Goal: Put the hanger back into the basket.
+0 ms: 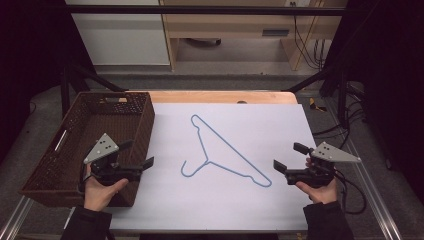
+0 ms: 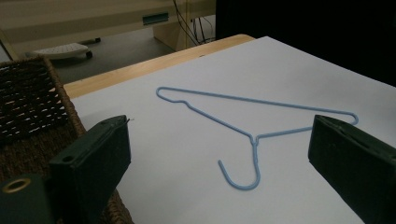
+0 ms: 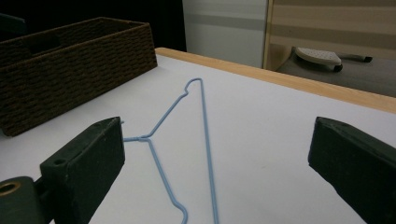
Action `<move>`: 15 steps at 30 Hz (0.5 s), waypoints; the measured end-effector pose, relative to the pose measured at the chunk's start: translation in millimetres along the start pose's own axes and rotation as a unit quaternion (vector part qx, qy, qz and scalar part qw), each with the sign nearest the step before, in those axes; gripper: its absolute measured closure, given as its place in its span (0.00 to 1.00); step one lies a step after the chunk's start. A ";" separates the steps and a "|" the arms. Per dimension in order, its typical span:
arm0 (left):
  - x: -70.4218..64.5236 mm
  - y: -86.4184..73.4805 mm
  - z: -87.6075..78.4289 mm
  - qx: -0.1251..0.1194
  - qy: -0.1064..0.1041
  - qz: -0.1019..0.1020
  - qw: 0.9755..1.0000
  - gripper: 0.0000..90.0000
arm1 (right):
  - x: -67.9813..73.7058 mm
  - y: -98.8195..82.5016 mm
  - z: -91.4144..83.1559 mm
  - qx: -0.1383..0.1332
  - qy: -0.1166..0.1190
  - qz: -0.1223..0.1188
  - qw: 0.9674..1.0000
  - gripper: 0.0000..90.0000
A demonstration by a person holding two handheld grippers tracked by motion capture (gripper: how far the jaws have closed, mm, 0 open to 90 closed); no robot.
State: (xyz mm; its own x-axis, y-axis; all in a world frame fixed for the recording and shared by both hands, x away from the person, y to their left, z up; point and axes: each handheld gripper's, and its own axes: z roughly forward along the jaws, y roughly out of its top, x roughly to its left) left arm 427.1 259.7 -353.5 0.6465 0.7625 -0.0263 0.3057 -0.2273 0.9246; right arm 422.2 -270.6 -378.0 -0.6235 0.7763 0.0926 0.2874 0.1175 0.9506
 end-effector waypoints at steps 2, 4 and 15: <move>0.5 0.1 -0.6 0.000 0.001 0.001 1.000 0.06 | 0.0 0.3 -0.4 0.000 0.002 -0.001 1.000 0.05; 0.4 0.2 -1.1 0.000 0.001 0.001 1.000 0.06 | 0.5 0.8 -0.4 0.002 0.002 -0.002 1.000 0.05; -0.2 -0.6 0.3 0.002 0.000 0.003 1.000 0.07 | 10.9 6.5 9.1 0.037 0.007 -0.031 0.999 0.07</move>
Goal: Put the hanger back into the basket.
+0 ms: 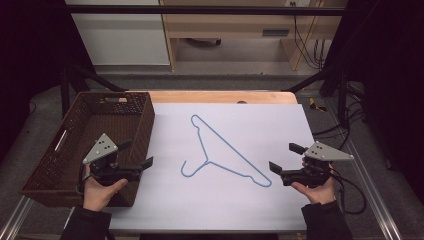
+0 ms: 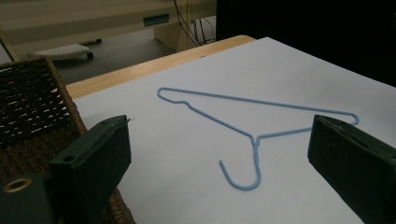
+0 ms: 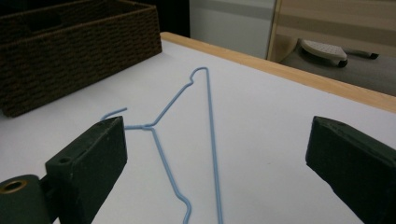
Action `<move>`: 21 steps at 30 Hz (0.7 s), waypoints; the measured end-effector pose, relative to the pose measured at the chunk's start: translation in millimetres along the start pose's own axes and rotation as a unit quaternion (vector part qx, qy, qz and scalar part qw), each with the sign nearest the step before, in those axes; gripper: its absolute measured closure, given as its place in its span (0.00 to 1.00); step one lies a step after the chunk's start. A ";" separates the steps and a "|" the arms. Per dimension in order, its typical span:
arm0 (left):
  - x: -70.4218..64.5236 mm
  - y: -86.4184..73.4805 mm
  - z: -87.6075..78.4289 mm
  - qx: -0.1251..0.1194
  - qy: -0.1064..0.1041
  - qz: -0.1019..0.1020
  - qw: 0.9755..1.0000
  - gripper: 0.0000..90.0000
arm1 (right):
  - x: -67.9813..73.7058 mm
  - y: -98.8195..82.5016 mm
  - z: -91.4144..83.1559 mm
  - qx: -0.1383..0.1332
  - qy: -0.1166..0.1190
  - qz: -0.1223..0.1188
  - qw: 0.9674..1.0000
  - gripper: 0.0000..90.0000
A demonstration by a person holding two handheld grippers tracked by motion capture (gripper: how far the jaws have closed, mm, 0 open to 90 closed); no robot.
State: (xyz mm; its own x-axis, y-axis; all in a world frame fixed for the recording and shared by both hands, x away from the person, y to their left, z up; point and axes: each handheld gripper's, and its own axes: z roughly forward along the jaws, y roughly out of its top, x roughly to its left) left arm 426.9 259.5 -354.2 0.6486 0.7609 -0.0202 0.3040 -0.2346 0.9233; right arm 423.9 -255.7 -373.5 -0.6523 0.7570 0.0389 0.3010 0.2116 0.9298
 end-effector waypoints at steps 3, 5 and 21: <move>-1.4 -0.2 0.9 0.002 0.000 0.000 1.000 0.06 | 4.0 2.3 7.0 0.016 0.002 -0.008 1.000 0.08; -1.8 -0.1 0.8 0.001 0.000 0.001 1.000 0.06 | 8.0 4.2 13.2 0.031 0.006 -0.015 0.999 0.08; 0.0 -0.5 -1.2 0.000 0.003 0.001 1.000 0.07 | 40.2 16.1 92.7 0.123 0.067 -0.059 0.988 0.13</move>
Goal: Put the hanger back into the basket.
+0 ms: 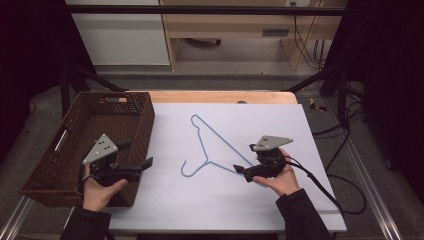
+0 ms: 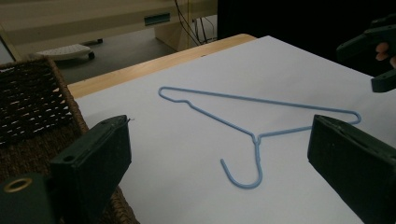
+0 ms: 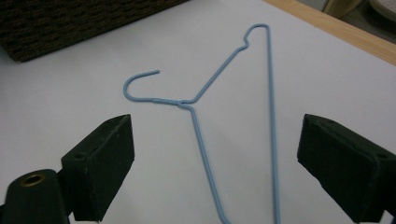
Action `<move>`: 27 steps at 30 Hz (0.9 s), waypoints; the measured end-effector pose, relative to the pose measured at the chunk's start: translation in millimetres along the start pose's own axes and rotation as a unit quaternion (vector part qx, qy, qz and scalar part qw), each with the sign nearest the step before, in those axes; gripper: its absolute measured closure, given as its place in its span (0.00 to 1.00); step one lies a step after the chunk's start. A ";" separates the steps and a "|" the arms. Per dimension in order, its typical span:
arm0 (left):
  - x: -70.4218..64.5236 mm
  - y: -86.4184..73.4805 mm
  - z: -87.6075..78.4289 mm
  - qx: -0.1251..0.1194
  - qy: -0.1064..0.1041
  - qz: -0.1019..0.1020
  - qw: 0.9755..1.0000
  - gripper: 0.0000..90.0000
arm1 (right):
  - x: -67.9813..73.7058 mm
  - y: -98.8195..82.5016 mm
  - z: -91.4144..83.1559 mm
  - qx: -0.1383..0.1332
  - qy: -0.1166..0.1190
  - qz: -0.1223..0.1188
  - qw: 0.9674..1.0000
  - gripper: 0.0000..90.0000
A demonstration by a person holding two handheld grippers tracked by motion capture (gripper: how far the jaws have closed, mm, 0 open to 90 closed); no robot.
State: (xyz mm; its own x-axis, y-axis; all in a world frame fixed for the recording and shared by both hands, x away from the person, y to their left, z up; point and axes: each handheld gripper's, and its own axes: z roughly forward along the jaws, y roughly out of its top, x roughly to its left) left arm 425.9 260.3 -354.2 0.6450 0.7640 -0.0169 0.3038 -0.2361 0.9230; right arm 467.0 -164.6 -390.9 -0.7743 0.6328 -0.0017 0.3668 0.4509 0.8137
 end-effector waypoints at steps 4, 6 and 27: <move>-0.2 0.3 0.4 0.000 0.000 0.003 1.000 0.07 | 1.6 3.3 23.5 0.025 0.008 -0.013 1.000 0.17; -0.2 0.3 0.3 0.000 0.000 0.003 1.000 0.07 | 1.2 3.0 33.7 0.037 0.010 -0.013 0.999 0.19; -2.1 -0.5 3.2 0.001 -0.006 0.003 1.000 0.07 | 0.1 -20.0 93.2 0.138 0.034 -0.026 0.990 0.62</move>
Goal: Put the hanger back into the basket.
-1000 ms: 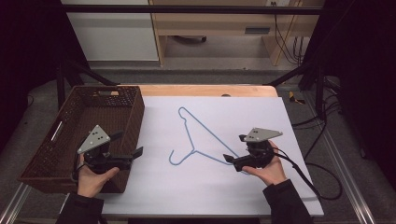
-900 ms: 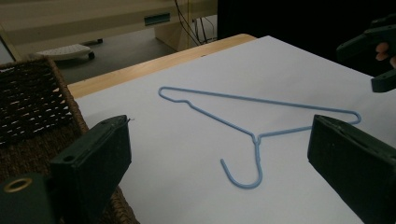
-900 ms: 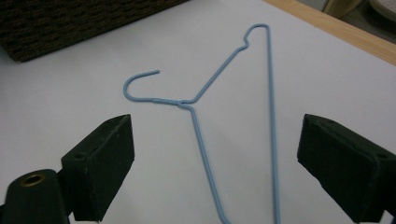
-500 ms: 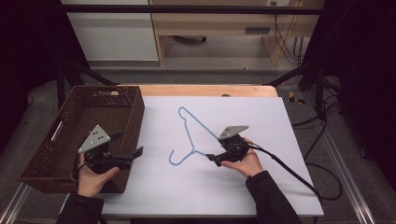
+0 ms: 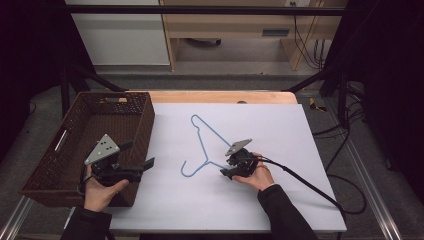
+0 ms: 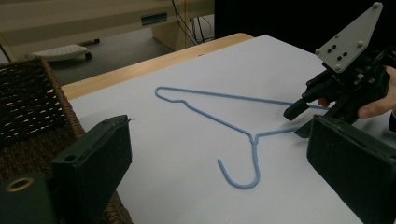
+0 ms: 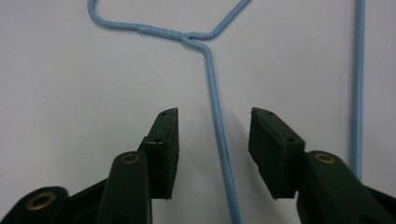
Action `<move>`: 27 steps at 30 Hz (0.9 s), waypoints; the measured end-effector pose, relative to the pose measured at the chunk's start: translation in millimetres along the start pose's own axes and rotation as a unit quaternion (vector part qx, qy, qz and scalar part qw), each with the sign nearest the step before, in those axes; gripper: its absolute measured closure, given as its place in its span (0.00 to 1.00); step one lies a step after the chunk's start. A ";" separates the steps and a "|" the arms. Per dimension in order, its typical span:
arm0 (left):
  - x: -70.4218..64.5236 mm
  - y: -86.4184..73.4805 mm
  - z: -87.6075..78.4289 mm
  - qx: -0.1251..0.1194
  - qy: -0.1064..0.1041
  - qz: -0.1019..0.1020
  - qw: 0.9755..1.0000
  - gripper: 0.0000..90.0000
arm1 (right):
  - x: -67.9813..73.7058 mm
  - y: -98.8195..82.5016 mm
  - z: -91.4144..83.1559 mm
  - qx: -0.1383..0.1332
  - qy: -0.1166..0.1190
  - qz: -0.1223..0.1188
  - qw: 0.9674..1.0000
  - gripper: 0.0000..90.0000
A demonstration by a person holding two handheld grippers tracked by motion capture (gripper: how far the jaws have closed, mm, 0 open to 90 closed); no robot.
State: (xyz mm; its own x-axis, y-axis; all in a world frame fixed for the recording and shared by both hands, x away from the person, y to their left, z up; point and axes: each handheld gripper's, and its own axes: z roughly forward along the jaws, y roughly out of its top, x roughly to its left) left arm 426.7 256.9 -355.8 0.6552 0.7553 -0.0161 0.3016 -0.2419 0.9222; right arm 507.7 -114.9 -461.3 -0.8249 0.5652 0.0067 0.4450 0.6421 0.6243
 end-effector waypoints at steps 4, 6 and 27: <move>-0.2 0.0 1.2 0.002 0.000 0.002 1.000 0.07 | -1.7 -1.0 4.5 0.009 -0.001 -0.004 1.000 0.71; 0.0 0.2 1.1 0.002 0.000 0.003 1.000 0.07 | -2.3 -1.0 5.1 0.010 -0.003 -0.004 1.000 0.73; -3.5 0.5 3.6 0.005 -0.003 0.008 1.000 0.08 | -6.1 6.3 7.7 0.035 0.007 -0.021 0.999 0.97</move>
State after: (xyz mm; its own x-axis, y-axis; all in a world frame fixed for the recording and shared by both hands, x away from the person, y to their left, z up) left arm 427.0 252.0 -356.7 0.6640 0.7477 -0.0031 0.2982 -0.2610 0.9181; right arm 518.3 -110.3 -463.5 -0.8484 0.5293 -0.0070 0.4326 0.7008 0.5673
